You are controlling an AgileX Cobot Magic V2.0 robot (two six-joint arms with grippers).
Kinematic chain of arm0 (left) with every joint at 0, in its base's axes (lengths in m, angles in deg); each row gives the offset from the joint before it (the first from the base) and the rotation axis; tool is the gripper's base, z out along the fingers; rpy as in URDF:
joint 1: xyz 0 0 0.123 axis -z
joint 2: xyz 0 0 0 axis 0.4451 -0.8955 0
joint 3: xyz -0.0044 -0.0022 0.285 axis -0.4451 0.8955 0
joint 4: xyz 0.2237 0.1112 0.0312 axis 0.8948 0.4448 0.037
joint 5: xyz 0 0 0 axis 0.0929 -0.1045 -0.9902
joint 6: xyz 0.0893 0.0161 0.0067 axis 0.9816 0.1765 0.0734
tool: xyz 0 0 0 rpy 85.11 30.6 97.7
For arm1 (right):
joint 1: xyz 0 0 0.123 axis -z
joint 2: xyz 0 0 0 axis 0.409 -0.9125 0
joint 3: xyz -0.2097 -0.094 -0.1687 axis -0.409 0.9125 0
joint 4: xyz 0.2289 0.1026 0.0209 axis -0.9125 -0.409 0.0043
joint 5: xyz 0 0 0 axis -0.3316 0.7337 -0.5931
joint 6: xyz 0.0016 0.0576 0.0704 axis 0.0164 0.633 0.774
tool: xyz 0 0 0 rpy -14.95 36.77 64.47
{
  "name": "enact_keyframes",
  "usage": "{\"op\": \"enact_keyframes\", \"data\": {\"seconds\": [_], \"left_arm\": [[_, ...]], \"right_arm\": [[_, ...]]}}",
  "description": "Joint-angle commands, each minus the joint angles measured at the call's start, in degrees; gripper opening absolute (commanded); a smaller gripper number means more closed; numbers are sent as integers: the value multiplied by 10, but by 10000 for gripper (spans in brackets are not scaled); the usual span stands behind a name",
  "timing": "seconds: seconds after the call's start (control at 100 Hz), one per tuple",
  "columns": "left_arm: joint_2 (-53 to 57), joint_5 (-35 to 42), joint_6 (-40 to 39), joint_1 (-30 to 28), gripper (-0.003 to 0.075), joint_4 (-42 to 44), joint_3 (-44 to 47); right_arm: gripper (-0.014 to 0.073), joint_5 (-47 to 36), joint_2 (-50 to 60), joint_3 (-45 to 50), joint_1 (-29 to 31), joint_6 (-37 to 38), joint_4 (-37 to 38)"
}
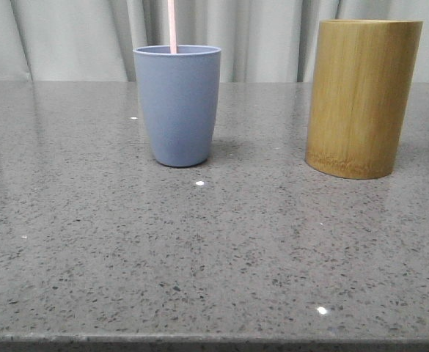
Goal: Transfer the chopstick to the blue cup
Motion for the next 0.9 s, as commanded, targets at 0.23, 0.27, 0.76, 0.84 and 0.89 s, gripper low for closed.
{"op": "enact_keyframes", "data": {"seconds": [0.23, 0.27, 0.76, 0.84, 0.89], "left_arm": [[-5, 39, -3, -2, -19, 4, -14], [-5, 39, -3, -2, -19, 4, -14], [8, 134, -3, -31, -19, 39, 21], [25, 200, -3, -49, -19, 39, 57], [36, 236, -3, -62, -19, 37, 82]], "right_arm": [[-105, -43, -3, -14, 3, -2, 4], [-105, -43, -3, -14, 3, -2, 4], [-105, -43, -3, -14, 3, -2, 4], [-105, -43, -3, -14, 3, -2, 4], [-105, -43, -3, -14, 3, -2, 4]]}}
